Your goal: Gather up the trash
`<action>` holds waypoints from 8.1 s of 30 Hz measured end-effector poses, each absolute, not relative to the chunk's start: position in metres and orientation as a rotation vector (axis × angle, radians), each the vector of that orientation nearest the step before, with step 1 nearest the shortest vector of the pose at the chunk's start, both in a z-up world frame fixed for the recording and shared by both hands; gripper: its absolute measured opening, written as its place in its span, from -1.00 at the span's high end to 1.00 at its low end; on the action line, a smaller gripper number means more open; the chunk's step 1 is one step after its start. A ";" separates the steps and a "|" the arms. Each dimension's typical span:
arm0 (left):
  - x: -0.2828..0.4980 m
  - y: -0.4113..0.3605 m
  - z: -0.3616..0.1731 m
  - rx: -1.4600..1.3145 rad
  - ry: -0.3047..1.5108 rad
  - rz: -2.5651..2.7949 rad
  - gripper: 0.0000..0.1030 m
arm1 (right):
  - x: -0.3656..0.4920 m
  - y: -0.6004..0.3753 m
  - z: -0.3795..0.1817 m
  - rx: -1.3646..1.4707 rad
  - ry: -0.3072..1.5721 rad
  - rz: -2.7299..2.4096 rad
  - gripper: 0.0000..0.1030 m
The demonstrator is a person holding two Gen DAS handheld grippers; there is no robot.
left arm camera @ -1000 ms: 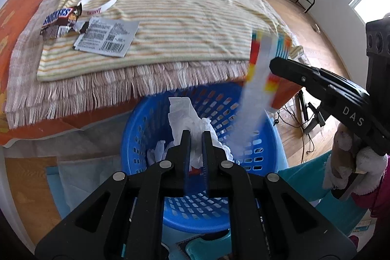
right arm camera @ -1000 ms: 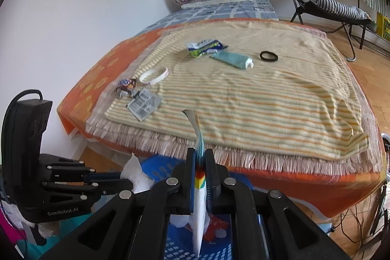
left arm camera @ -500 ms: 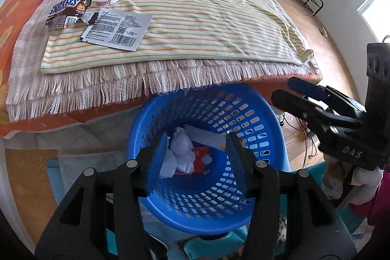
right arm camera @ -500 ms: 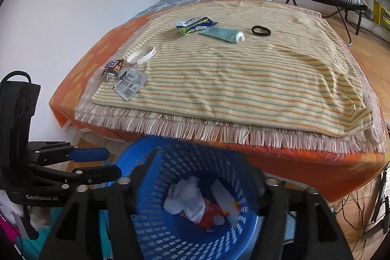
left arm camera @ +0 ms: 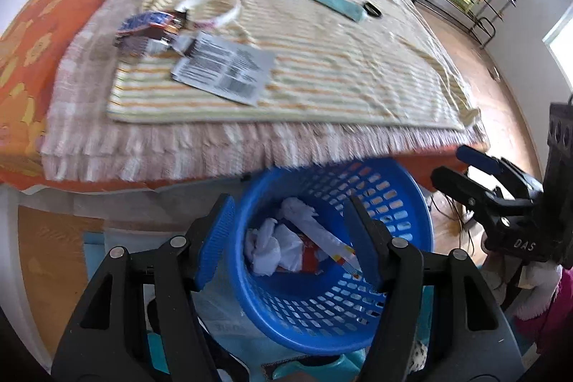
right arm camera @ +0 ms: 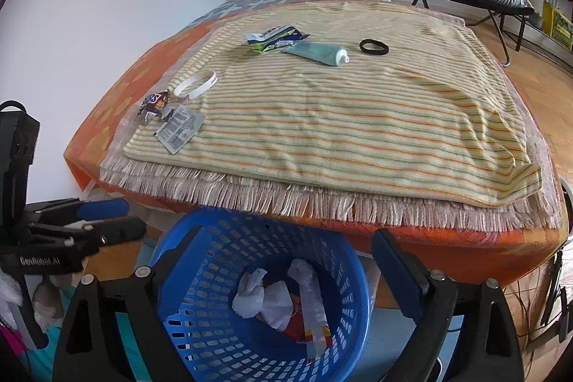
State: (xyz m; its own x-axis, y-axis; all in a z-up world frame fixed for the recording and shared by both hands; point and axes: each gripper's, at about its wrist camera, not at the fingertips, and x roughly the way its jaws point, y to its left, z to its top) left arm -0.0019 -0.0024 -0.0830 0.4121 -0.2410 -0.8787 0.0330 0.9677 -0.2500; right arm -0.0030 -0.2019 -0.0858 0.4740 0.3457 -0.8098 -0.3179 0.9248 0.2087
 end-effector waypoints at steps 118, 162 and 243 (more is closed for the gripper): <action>0.125 0.104 -0.060 -0.381 1.097 0.050 0.65 | 0.213 -0.141 -0.065 -0.169 0.988 0.493 0.94; 0.016 -0.026 -0.083 -0.268 1.165 -0.261 0.65 | -0.016 -0.195 -0.063 -0.075 0.964 0.617 0.93; 0.085 0.040 -0.054 -0.251 1.139 -0.105 -0.23 | 0.047 -0.218 -0.044 -0.048 0.943 0.363 -0.99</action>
State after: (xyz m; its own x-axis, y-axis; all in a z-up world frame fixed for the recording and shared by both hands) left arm 0.0850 0.0400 -0.0540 0.4169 -0.2098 -0.8844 -0.0449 0.9670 -0.2506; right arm 0.0473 -0.2185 -0.0435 0.5319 0.2831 -0.7981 -0.3249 0.9386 0.1163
